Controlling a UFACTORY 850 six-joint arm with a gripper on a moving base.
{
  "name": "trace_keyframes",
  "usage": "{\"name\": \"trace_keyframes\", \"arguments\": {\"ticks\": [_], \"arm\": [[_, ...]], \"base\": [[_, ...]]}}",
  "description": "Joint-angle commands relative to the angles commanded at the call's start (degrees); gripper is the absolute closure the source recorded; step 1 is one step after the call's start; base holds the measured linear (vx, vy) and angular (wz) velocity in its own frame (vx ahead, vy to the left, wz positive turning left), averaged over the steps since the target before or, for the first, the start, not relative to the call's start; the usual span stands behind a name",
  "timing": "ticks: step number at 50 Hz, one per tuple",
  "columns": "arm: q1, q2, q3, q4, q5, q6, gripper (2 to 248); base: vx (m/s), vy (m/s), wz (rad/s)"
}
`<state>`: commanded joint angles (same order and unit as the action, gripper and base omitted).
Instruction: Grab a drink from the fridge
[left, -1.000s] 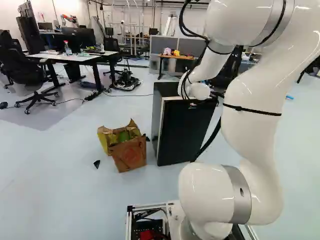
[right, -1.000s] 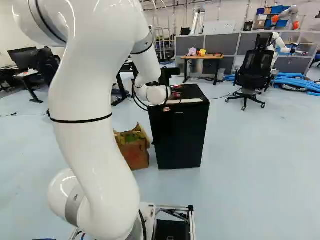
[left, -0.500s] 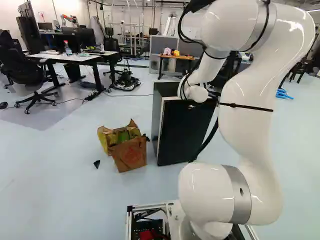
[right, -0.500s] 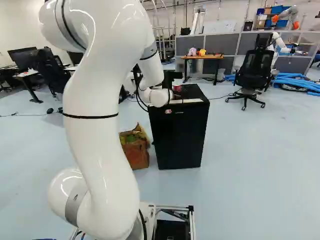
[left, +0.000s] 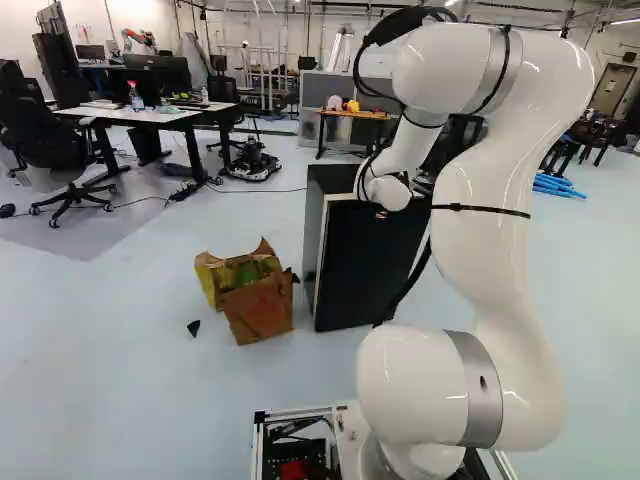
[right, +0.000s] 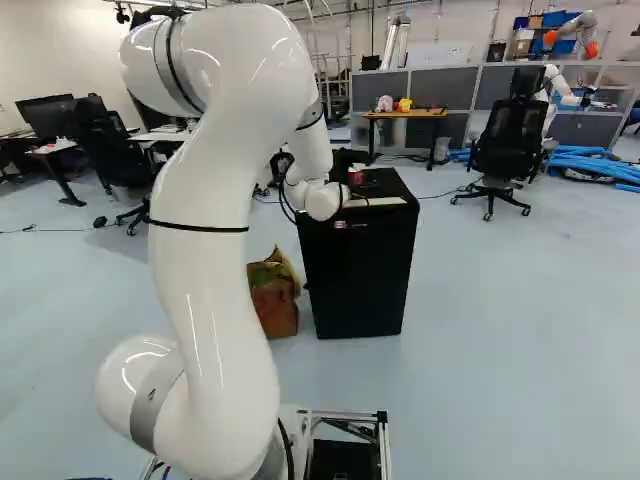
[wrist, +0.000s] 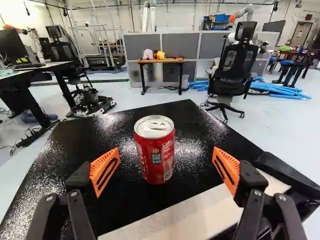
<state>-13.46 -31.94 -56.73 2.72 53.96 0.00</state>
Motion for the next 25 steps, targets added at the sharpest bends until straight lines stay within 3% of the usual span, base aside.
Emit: {"name": "trace_keyframes", "arguments": {"ticks": [25], "arm": [[0.3,-2.0,-2.7,0.3,0.6,0.0,3]], "base": [[0.000,0.000,0.000]]}}
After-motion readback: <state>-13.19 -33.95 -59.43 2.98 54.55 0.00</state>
